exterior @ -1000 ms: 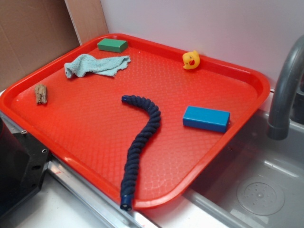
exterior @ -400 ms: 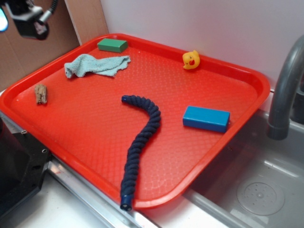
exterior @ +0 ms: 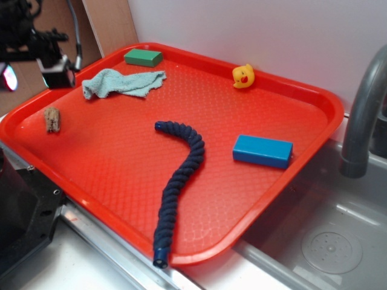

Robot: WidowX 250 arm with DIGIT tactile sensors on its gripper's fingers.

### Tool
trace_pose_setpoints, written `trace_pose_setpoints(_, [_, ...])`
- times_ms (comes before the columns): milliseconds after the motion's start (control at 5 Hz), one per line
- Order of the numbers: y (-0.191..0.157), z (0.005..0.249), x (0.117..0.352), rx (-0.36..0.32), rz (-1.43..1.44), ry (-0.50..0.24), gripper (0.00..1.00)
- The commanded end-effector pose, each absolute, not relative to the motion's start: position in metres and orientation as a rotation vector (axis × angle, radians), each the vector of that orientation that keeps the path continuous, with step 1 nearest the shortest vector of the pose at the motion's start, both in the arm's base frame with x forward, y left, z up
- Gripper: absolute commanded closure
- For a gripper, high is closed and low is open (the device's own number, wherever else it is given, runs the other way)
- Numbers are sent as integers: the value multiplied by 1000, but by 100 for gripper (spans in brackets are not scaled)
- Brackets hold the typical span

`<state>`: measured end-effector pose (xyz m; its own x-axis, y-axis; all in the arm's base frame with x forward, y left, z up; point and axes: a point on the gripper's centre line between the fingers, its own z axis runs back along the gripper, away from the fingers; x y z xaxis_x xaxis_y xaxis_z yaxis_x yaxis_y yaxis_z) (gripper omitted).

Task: Grab the wood chip.

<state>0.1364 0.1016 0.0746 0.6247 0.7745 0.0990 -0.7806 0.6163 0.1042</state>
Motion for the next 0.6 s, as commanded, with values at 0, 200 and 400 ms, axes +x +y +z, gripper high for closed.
trace_pose_setpoints(0, [124,37,154,112,878,-80,0])
trace_pose_setpoints(200, [134,20,143,129,911,-23,0])
trace_pose_setpoints(400, [135,17,139,145,906,-4,0])
